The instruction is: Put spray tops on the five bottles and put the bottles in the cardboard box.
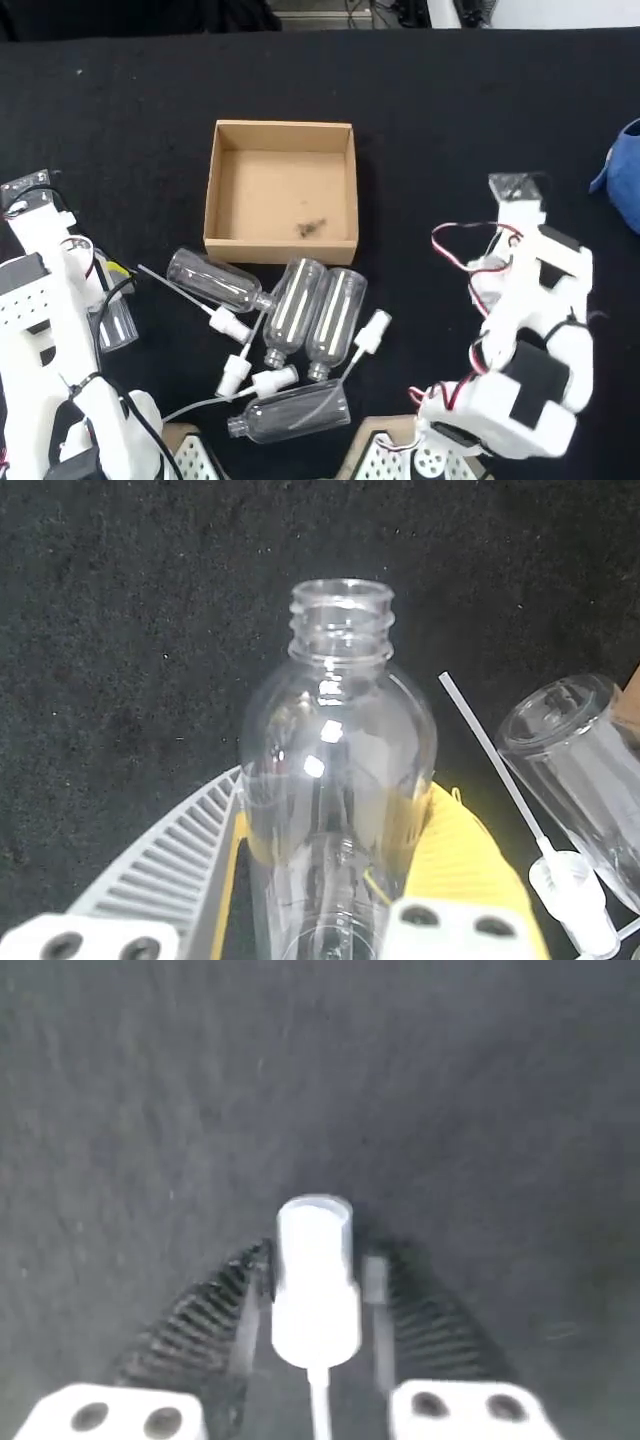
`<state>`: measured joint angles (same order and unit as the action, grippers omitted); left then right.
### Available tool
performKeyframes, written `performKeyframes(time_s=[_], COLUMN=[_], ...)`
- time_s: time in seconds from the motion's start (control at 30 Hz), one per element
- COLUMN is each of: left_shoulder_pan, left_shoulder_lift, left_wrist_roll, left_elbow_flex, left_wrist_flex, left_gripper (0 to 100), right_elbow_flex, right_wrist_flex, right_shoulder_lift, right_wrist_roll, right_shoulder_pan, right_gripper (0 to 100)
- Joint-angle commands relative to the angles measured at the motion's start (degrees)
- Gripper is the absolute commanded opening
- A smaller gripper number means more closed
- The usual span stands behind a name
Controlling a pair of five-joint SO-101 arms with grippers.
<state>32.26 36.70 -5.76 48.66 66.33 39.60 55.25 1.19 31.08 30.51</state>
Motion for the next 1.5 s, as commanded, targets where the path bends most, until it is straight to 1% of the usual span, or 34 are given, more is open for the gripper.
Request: performKeyframes(time_s=[0.0,0.13,0.2,0.27,0.33,0.47,0.7,0.73,0.77,0.8,0.83,0.87,0.9,1.0,1.1,1.2,1.27,1.33,1.47], left_shoulder_pan=[-0.04,-0.04,-0.04,-0.04,-0.04,-0.04,-0.04,-0.04,-0.04,-0.04,-0.04,-0.04,-0.22,-0.66,-0.66,-0.75,-1.63,-3.91,-10.86], left_shoulder_lift=[1.93,1.93,1.93,1.93,1.93,1.93,1.93,1.93,1.93,1.93,1.93,1.93,1.93,1.93,1.93,1.93,1.93,1.93,1.93], left_wrist_roll=[0.09,0.09,0.09,0.09,0.09,0.09,0.09,0.09,0.09,0.09,0.09,0.09,0.09,0.26,0.18,0.18,0.18,0.09,0.44], left_elbow_flex=[-2.86,-2.86,-2.86,-2.86,-2.86,-2.86,-2.86,-2.86,-2.86,-2.86,-2.86,-2.86,-2.86,-2.86,-4.26,-8.22,-11.47,-13.85,-15.78], left_wrist_flex=[0.44,0.44,0.53,0.53,0.44,0.35,0.53,0.53,0.53,0.53,0.53,0.53,0.53,0.35,0.18,0.44,0.70,0.70,0.09], left_gripper=[3,3,3,3,3,3,3,3,3,3,3,3,3,3,3,3,3,3,3], right_elbow_flex=[-9.01,-15.96,-17.01,-15.69,-12.88,-9.10,-5.58,-5.05,-4.26,-3.21,-1.98,-1.45,-1.45,-3.56,-6.73,-9.27,-11.38,-14.37,-20.88], right_wrist_flex=[6.95,14.68,16.18,16.18,13.63,8.70,7.56,6.86,5.71,4.22,2.99,2.37,1.93,3.69,7.47,11.34,14.07,16.26,17.76], right_shoulder_lift=[-1.10,-2.51,-2.59,-3.03,-3.12,-3.12,-3.12,-3.12,-3.12,-3.03,-2.59,-2.33,-1.80,2.42,9.89,18.33,24.31,29.93,37.49], right_wrist_roll=[2.20,4.75,8.97,13.01,14.95,14.07,9.41,9.14,9.14,8.79,8.88,9.05,8.88,8.18,3.16,-2.29,-7.12,-12.57,-22.42], right_shoulder_pan=[1.23,2.37,2.81,2.81,2.46,1.41,-0.26,-0.18,-0.18,-0.18,-0.18,-0.18,-0.18,-0.09,-0.53,-3.34,-7.12,-11.43,-21.71], right_gripper=[28.6,26.3,25.2,24.3,23.4,21.2,20.4,17.2,11.2,3.0,0.6,3.2,0.9,0.9,1.1,1.1,1.1,1.1,1.1])
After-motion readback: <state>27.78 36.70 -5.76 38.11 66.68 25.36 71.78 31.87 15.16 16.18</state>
